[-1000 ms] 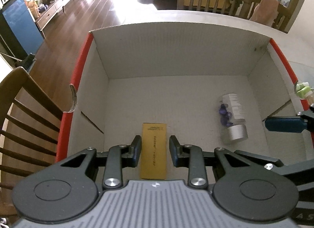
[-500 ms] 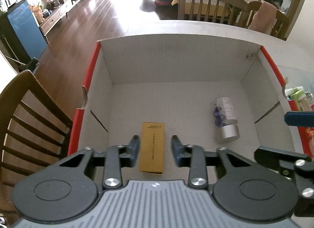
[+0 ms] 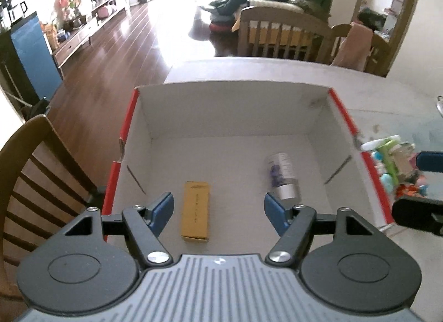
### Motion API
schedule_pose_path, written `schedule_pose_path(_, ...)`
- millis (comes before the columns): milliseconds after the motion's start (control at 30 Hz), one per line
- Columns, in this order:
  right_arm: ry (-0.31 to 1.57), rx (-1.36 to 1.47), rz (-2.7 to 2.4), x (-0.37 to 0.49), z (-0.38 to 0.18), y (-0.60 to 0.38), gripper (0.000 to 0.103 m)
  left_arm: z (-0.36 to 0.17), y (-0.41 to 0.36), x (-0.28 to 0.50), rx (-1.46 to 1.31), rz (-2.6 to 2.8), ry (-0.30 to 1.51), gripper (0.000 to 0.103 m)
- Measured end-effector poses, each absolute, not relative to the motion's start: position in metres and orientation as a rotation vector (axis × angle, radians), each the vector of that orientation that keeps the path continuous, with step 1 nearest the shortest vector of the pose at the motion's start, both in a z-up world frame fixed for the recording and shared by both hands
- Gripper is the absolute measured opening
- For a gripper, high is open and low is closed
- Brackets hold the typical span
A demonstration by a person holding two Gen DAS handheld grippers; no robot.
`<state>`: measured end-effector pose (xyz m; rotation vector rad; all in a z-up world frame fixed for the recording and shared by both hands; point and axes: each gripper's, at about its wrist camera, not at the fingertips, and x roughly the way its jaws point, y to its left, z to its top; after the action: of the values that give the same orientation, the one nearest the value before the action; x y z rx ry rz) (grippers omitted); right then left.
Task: Organize rigid objects
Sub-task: 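Withdraw both tools from the box back toward the item cluster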
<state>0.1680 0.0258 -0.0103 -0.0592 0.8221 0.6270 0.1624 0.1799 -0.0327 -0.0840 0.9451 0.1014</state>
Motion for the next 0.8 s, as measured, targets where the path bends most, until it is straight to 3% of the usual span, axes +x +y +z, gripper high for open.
schedule_pose_path(100, 0.78, -0.046, 0.63, 0.158, -0.001, 0.01, 0.092, -0.022, 0.171, 0.154, -0.077, 0.083, 0.917, 0.072)
schedule_pose_path(200, 0.746, -0.018, 0.637, 0.147, 0.004, -0.007, 0.096, -0.014, 0.161, 0.147, -0.076, 0.067, 0.894, 0.079)
schedule_pose_path(800, 0.716, 0.02, 0.462, 0.118, -0.025, -0.13, 0.099, -0.004, 0.069, 0.136, -0.129, -0.147, 0.804, 0.085)
